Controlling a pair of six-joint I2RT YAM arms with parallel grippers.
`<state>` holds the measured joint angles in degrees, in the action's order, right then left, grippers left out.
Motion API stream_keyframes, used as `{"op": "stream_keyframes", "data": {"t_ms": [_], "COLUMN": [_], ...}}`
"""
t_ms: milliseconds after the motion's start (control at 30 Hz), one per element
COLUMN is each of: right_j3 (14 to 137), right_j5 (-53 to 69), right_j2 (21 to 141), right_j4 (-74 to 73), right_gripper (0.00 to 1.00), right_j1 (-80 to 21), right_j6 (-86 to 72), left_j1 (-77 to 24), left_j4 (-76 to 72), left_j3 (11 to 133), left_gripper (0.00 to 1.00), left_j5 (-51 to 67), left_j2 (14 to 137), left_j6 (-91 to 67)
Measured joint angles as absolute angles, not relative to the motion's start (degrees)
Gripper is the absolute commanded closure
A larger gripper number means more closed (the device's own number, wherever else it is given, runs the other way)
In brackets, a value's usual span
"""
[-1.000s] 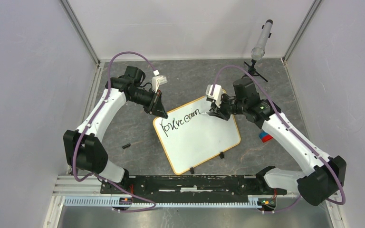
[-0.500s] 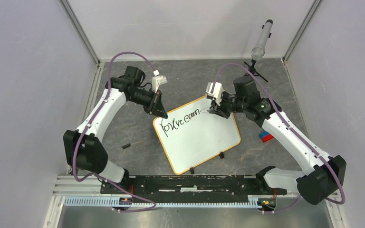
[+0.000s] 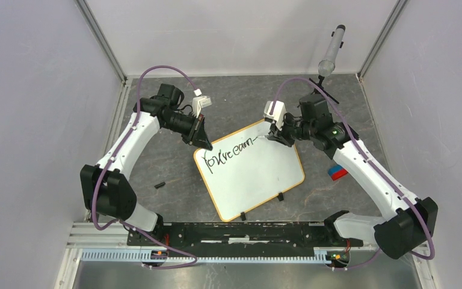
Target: Write a sentence on the whiteboard
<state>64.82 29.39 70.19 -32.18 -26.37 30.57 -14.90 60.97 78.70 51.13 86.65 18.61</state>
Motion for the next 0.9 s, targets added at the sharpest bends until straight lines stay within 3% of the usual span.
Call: {"op": "stream_keyframes", "data": {"t_ms": [900], "right_j3": [66.6], "right_j5": [32.0], "right_j2": [71.9], "right_j4": [-32.2], "right_gripper": [1.0], "right_j1": [-26.4], "right_j6": [30.9], "left_j1": [-14.9], "left_j4": [61.0], "left_j3": [78.7], "left_gripper": [0.98], "left_j5": [51.1], "left_j2": [86.7], "left_j6": [18.6]}}
